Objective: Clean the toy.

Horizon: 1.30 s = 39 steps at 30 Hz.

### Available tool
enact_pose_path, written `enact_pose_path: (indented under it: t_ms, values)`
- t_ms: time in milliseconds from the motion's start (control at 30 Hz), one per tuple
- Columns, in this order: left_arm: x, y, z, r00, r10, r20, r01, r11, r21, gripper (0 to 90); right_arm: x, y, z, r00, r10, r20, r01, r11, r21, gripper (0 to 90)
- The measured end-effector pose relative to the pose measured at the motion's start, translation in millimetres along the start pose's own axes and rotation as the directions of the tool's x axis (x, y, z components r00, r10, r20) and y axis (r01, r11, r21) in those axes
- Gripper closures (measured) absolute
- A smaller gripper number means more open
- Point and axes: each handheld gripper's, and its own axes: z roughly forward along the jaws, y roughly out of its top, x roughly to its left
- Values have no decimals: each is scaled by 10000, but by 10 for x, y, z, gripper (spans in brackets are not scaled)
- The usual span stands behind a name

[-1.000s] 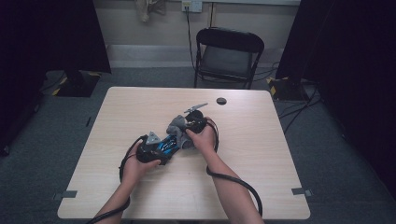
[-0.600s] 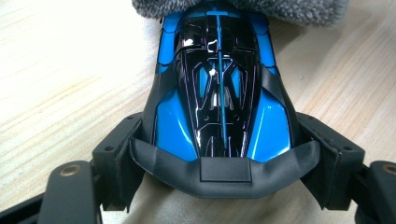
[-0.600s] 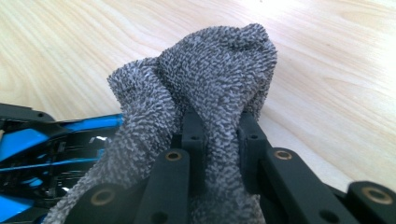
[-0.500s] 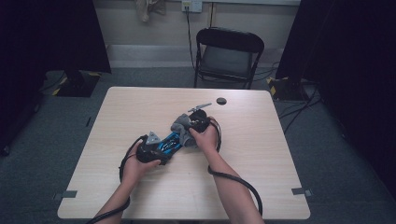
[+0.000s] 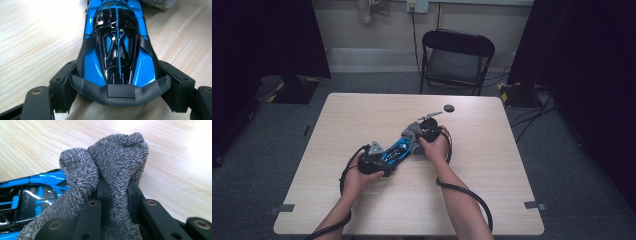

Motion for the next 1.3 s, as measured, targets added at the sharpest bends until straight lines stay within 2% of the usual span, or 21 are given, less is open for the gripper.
enact_pose_path:
  t_ms: [267,333,400,533,867,1100,1300]
  values:
    - [-1,0,0,10000,-14,2,14,10000,-4,241,-92,-3,-92,9990,15,448,-16,10000,18,777]
    - [-1,0,0,10000,-17,5,17,10000,-6,241,-134,-7,-145,9985,200,511,-197,9998,-62,776]
    - [0,0,0,10000,-13,5,13,10000,-2,241,-157,-3,-209,9985,345,414,-338,9993,-187,777]
    - [0,0,0,10000,-15,3,15,10000,-4,241,-145,38,-325,9996,191,221,-181,9989,-438,777]
    - [0,0,0,10000,-10,5,10,10000,0,241,200,155,-519,9958,-690,-597,638,9944,-846,777]
    - [0,0,0,10000,-14,2,14,10000,0,241,464,84,-504,9851,-1167,-1262,1063,9905,-868,777]
    - [2,1,-2,10000,-7,23,7,10000,16,241,644,58,-484,9753,-1484,-1638,1364,9872,-822,777]
